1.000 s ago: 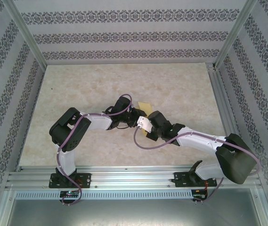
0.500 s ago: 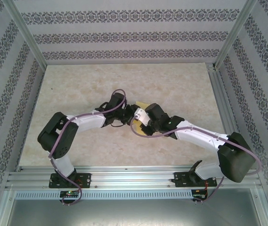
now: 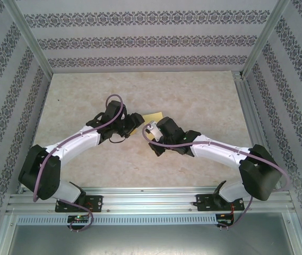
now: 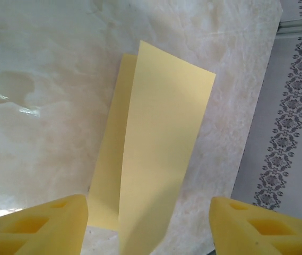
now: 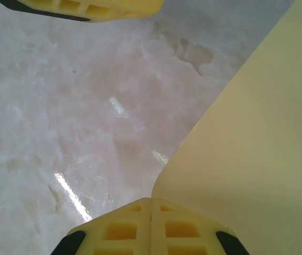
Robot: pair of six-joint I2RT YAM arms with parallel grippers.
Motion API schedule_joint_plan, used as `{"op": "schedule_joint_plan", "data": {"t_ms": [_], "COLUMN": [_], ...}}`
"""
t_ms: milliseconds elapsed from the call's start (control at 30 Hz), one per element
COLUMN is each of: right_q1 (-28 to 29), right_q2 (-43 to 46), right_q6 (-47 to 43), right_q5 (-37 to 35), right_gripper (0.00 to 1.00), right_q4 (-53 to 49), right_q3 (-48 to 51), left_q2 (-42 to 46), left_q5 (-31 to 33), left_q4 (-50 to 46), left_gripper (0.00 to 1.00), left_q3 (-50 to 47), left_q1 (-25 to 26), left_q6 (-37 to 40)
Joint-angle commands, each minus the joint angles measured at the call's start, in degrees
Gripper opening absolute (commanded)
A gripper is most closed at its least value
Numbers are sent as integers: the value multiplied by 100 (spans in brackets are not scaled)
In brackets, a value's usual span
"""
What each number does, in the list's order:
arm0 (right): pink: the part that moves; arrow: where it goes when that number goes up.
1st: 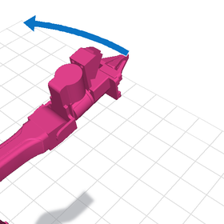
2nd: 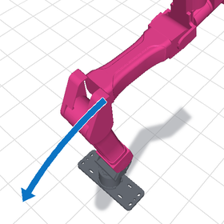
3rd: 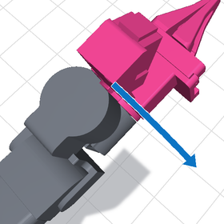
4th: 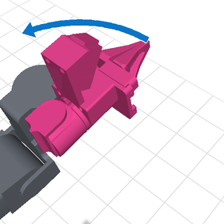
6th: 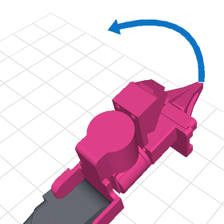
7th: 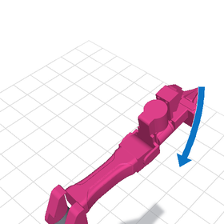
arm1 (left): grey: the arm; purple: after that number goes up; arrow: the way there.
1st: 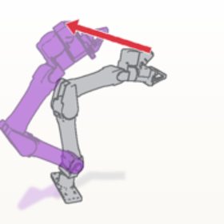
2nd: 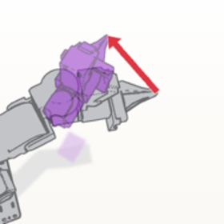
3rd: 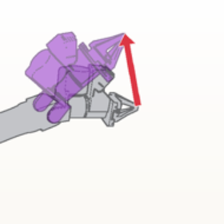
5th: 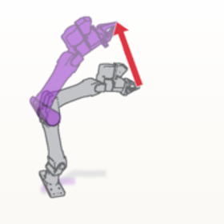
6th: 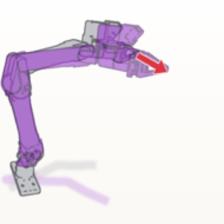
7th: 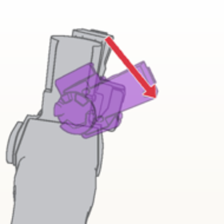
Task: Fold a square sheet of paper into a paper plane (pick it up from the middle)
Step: Fold the triangle a second time at the center of the table.
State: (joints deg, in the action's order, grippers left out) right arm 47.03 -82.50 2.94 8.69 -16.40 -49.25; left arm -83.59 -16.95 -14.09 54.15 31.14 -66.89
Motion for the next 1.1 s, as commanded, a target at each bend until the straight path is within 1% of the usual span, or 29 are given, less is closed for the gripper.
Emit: {"op": "schedule_joint_plan", "data": {"t_ms": [0, 167, 267, 367, 533, 600, 700, 867, 1067], "right_q1": [-181, -566, -780, -961, -1124, -1105, -1007, -602, -466], "right_q2": [-84, -44, -49, -122, -10, 51, -20, 47, 47], "right_q6": [358, 471, 585, 793, 1276, 1453, 1718, 2198, 2707], "right_q5": [247, 115, 168, 332, 275, 270, 559, 506, 343], "right_gripper": [2, 2, 2, 1, 0, 0, 0, 0, 0], "right_q4": [308, 150, 74, 82, 171, 212, 249, 534, 796], "right_q3": [63, 121, 174, 243, 321, 304, 224, 197, 238], "left_q2": [57, -99, -251, -436, -612, -619, -623, -487, -363], "left_q5": [86, -159, -258, -333, -329, -319, -294, -66, 44], "left_q4": [-298, -58, -7, -48, -246, -291, -369, -682, -865], "left_gripper": [60, 54, 50, 47, 44, 44, 43, 42, 41], "left_q3": [-62, 4, 150, 344, 561, 601, 661, 749, 791], "left_q1": [-64, -38, 45, 150, 224, 227, 226, 227, 227], "left_q6": [409, 467, 518, 603, 716, 751, 789, 925, 1025]}}
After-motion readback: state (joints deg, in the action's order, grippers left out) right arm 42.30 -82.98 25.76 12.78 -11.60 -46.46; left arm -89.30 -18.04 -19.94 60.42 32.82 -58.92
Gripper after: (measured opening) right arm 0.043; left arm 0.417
